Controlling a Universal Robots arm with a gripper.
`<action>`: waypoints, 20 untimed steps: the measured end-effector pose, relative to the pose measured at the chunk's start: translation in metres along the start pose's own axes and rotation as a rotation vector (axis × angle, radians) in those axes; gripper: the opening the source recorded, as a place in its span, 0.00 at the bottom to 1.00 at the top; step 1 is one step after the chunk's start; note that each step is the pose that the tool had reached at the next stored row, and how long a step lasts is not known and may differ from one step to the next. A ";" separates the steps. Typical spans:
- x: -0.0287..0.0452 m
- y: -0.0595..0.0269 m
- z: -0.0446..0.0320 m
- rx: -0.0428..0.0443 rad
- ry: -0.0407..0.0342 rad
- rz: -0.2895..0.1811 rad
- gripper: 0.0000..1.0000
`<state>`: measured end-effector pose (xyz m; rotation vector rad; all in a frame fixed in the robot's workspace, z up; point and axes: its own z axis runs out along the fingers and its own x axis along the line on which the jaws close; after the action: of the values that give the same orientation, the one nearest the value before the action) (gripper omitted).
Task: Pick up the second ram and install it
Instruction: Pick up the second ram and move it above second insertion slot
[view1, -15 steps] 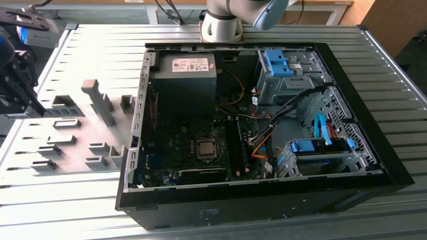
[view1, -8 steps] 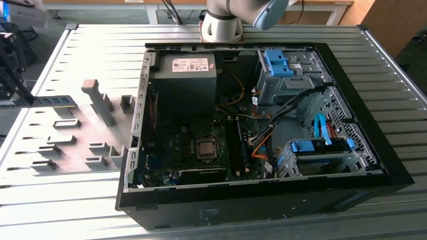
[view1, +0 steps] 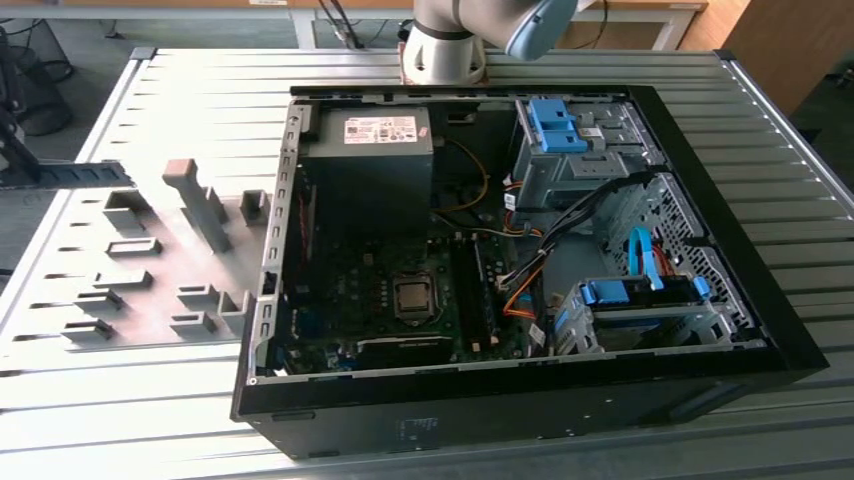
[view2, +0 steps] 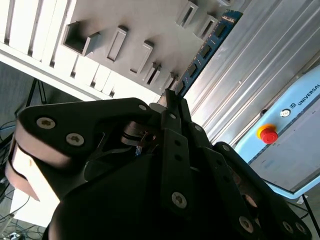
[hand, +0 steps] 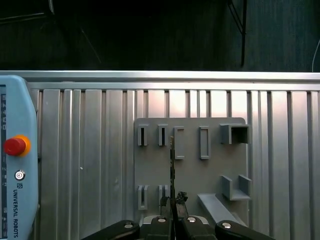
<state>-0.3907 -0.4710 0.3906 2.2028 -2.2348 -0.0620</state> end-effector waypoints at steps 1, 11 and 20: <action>-0.0001 0.0001 -0.0035 0.0001 0.0000 0.000 0.14; -0.0003 -0.0017 -0.0119 0.0001 0.0000 0.000 0.14; -0.0004 -0.0088 -0.0119 0.0000 -0.0001 0.000 0.14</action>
<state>-0.3815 -0.4710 0.4023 2.2028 -2.2349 -0.0620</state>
